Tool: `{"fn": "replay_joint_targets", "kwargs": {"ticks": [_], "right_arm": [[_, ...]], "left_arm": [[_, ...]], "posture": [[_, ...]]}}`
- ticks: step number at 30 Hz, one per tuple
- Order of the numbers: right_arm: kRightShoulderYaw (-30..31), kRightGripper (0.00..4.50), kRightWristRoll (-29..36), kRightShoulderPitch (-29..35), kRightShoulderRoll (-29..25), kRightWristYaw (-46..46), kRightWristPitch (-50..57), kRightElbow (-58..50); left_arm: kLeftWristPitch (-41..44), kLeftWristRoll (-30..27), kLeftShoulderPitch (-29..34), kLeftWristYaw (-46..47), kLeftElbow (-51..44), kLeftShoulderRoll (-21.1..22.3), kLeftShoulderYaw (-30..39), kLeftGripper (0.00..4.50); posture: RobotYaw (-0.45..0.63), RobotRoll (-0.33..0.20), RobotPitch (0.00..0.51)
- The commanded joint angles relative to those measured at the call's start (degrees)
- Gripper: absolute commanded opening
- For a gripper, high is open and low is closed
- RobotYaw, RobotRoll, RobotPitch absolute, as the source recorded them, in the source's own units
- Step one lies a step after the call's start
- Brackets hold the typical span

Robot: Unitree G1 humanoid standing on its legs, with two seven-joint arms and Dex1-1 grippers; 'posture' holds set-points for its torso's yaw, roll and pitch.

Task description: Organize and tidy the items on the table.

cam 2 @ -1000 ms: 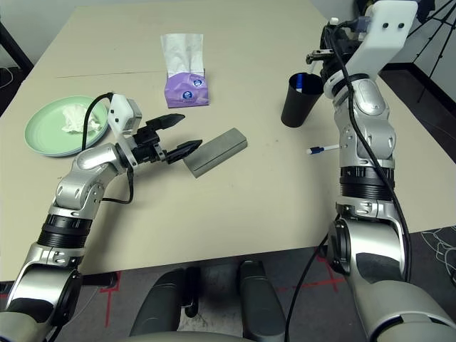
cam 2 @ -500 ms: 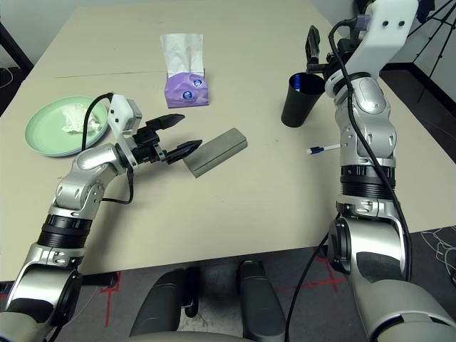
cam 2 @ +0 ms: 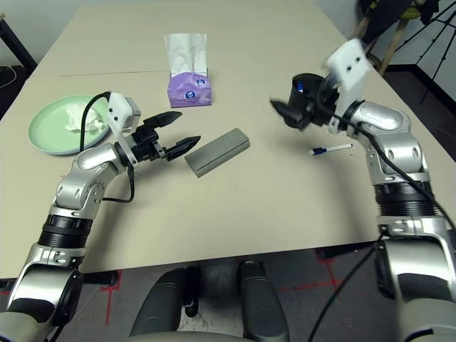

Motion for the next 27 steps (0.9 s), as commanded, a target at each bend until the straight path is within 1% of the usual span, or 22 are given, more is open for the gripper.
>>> {"fn": "replay_joint_targets", "kwargs": {"ticks": [1, 4, 7, 11, 15, 18, 23, 27], "right_arm": [[4.9, 4.47, -6.3, -4.0, -2.3, 7.0, -9.0, 8.3], [7.9, 4.47, -11.1, -9.1, -2.6, 9.9, -15.7, 16.5], [10.1, 4.47, -15.1, -12.6, -2.3, 11.3, -21.9, 23.0], [11.7, 4.47, -18.3, -16.3, -1.7, 12.8, -27.8, 29.4], [11.7, 4.47, -20.1, -18.6, -1.6, 13.3, -31.6, 33.2], [11.5, 4.47, -21.1, -19.4, -2.7, 14.2, -33.6, 34.6], [12.0, 4.47, -23.2, -21.0, -4.8, 16.1, -36.5, 36.6], [12.4, 4.47, -25.3, -22.2, -6.1, 16.3, -38.4, 38.2]], "left_arm": [[0.0, 0.5, 0.8, -0.2, -0.6, 0.1, -0.3, 4.5], [0.3, 0.4, 1.0, -0.2, -1.1, 0.3, -0.1, 4.5], [0.6, 0.3, 1.6, 0.1, -2.0, 0.4, 0.0, 4.5], [1.4, 0.1, 2.9, 0.9, -3.8, 0.3, 0.0, 4.5], [2.2, -0.2, 4.5, 1.8, -5.2, 0.2, 0.3, 4.5], [2.3, -0.3, 5.3, 1.7, -5.6, 0.7, 0.4, 4.5], [2.9, -0.5, 4.6, 1.3, -5.2, 1.0, 0.4, 4.5], [3.2, -0.9, 5.1, 1.3, -5.8, 0.8, 0.5, 4.5]], "posture": [[-0.03, 0.0, 0.122], [-0.02, 0.0, 0.13], [-0.01, 0.0, 0.144], [0.0, 0.0, 0.165], [-0.01, 0.0, 0.172], [-0.01, 0.0, 0.183], [-0.04, 0.0, 0.221], [-0.06, 0.0, 0.246]]}}
